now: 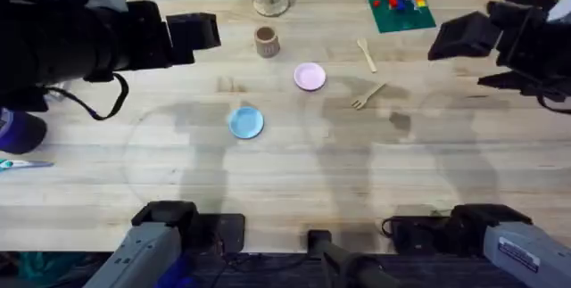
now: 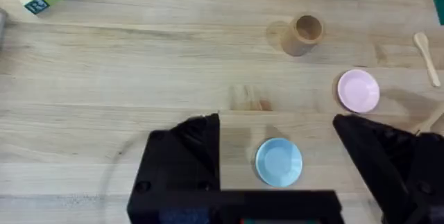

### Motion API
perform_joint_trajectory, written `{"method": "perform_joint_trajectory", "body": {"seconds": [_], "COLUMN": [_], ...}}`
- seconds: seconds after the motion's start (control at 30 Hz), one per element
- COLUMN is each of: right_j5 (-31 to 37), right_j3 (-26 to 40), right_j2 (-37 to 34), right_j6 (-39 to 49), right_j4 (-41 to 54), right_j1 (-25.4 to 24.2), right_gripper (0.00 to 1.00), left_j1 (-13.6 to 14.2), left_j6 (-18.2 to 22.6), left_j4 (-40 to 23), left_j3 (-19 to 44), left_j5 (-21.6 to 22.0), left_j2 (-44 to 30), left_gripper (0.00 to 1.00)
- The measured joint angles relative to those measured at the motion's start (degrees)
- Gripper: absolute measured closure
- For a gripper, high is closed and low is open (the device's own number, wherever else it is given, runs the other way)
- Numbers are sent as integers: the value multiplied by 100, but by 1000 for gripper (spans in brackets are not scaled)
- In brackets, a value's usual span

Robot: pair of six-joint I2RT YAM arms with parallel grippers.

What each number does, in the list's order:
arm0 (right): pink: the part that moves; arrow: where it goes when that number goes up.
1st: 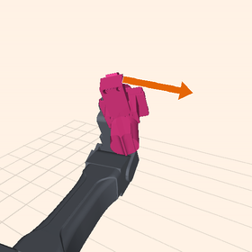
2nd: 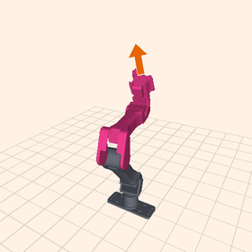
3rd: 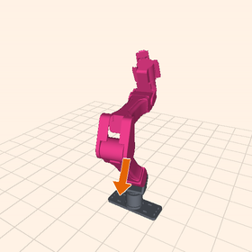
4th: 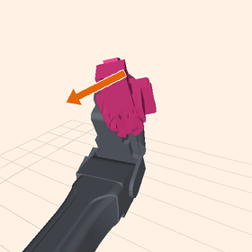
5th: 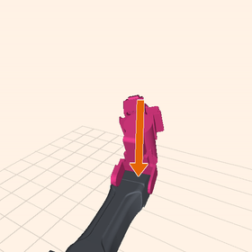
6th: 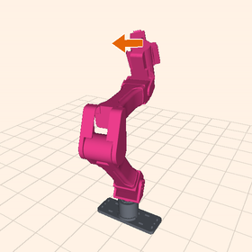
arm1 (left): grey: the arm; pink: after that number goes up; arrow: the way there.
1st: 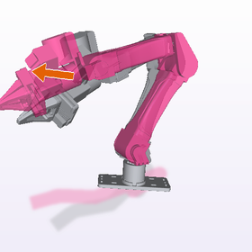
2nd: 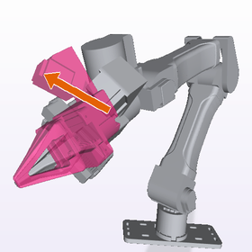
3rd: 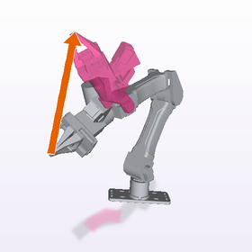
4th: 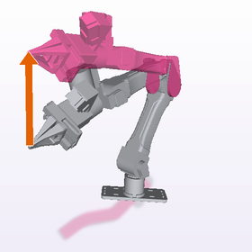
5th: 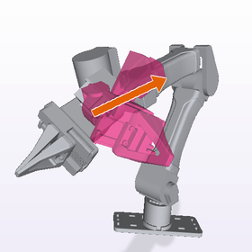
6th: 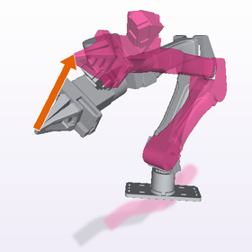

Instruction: Pick up a utensil and set it on the pink plate, then put the other utensil in the container.

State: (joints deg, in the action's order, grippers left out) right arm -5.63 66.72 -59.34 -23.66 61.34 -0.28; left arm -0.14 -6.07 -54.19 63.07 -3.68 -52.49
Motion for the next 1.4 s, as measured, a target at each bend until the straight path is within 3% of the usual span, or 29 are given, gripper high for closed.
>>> {"method": "perform_joint_trajectory", "body": {"seconds": [0.2,0.7,1.03,1.4], "right_j5": [-19,81,161,280], "right_j3": [22,26,26,26], "right_j2": [-362,-2365,-3412,-4086], "right_j6": [-455,-1476,-1973,-2802], "right_j4": [-78,-920,-985,-1830], "right_j1": [238,1393,1500,1508], "right_gripper": [6,5,5,6], "left_j1": [0,0,0,0], "left_j6": [0,0,0,0], "left_j4": [0,39,39,39], "left_j3": [0,0,0,0], "left_j5": [0,0,-2,-2], "left_j2": [0,0,0,0], "left_gripper": [8,6,8,8]}}
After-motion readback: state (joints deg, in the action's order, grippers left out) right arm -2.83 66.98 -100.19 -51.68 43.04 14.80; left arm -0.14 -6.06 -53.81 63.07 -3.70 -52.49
